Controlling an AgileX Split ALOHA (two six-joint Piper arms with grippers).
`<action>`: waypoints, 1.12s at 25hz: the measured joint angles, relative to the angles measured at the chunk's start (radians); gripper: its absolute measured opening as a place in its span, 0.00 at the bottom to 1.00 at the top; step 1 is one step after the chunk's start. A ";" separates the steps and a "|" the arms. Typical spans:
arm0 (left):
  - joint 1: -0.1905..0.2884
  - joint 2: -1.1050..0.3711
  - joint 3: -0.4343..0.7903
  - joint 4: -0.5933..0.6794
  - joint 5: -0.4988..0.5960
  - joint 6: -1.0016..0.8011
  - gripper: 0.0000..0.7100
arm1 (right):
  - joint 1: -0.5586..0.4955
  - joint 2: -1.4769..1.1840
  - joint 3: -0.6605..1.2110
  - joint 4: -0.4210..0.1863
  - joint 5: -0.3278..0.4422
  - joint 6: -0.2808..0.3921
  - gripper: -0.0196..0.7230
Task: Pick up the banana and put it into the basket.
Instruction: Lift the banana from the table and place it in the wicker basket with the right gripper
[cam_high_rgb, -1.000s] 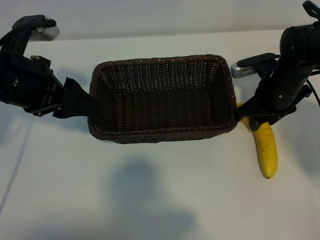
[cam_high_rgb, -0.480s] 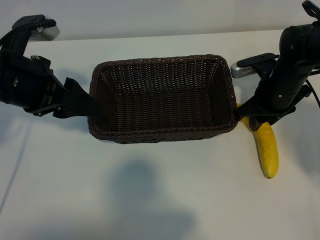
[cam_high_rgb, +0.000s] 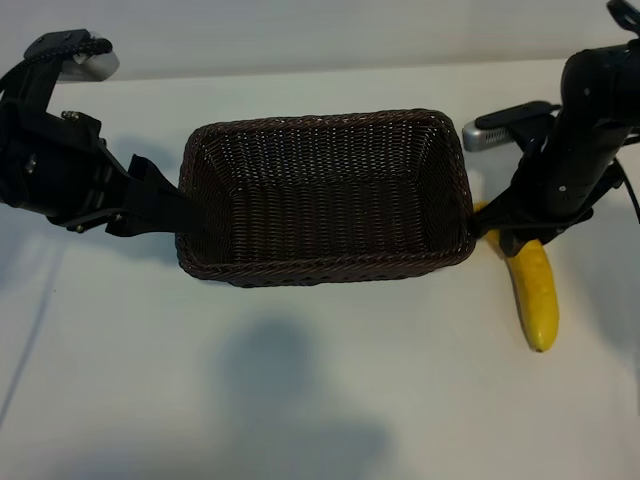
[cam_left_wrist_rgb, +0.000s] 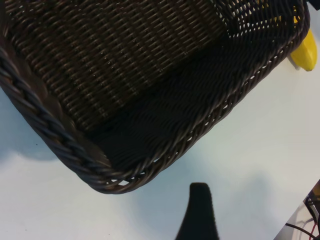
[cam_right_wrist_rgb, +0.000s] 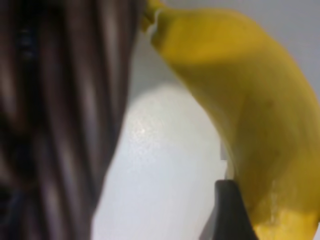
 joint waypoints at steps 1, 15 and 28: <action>0.000 0.000 0.000 0.000 0.000 0.000 0.86 | -0.002 -0.019 0.000 -0.005 -0.001 0.005 0.59; 0.000 0.000 0.000 0.000 0.000 0.000 0.86 | -0.089 -0.300 -0.002 -0.029 0.010 0.059 0.59; 0.000 -0.003 0.000 -0.002 0.000 0.000 0.86 | 0.012 -0.321 -0.060 0.406 -0.033 -0.237 0.59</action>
